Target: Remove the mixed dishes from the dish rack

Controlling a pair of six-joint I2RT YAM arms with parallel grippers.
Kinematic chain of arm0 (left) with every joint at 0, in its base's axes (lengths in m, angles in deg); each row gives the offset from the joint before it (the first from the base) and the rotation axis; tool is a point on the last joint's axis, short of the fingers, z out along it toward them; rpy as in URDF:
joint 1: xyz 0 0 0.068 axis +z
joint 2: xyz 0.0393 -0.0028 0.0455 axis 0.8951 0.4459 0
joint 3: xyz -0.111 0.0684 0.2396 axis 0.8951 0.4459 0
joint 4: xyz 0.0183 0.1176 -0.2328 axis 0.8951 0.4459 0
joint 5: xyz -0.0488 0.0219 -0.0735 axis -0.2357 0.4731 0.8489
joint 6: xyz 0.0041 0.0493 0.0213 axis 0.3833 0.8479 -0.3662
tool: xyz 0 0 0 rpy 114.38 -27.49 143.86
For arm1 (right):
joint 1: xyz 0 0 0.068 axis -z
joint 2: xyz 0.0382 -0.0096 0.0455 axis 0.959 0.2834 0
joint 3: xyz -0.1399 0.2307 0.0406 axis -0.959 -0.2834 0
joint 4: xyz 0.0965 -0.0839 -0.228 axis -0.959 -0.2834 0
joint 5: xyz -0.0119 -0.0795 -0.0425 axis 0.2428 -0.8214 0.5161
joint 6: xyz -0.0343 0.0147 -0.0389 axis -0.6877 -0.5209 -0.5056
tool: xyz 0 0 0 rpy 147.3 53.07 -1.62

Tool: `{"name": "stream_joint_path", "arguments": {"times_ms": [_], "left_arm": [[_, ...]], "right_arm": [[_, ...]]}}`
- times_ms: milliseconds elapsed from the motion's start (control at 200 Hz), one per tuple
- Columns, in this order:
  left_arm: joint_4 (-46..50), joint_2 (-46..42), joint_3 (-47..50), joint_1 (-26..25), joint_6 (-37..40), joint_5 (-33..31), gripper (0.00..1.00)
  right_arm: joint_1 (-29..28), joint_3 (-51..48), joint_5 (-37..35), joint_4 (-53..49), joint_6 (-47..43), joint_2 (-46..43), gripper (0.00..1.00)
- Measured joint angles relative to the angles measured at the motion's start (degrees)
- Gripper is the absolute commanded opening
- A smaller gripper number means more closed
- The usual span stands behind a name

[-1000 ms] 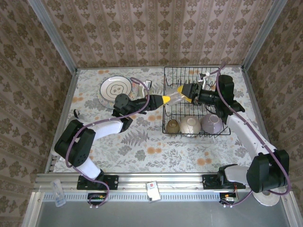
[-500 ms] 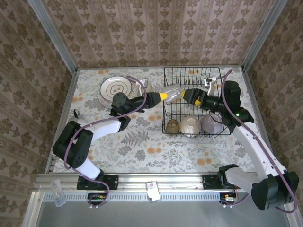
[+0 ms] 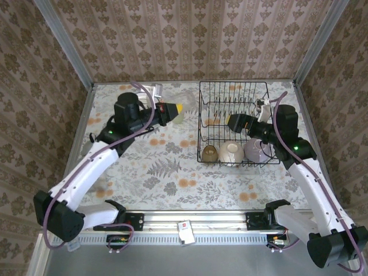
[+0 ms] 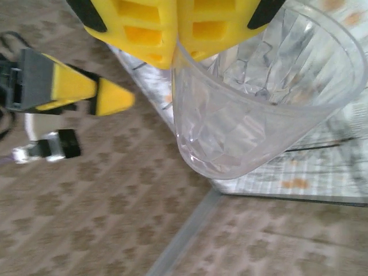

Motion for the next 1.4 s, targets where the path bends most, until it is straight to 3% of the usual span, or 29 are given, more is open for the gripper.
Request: {"name": "stream_joint_path", "arguments": {"times_ms": [210, 435, 765, 1400], "left_arm": [[28.87, 0.66, -9.51, 0.00, 15.17, -14.51, 0.00], [45.07, 6.23, -12.55, 0.00, 24.33, -24.57, 0.00], [48.28, 17.42, -16.65, 0.00, 28.81, -29.55, 0.00], [49.59, 43.15, -31.23, -2.23, 33.68, -33.51, 0.00]], "right_arm": [[-1.99, -0.72, -2.58, -2.23, -2.49, 0.07, 1.00], [-6.27, -0.70, -6.91, -4.96, -5.62, 1.62, 1.00], [-11.91, 0.28, -13.86, -10.75, -9.25, 4.57, 1.00], [-13.33, 0.46, -17.16, -13.62, -11.10, 4.70, 1.00]]}}
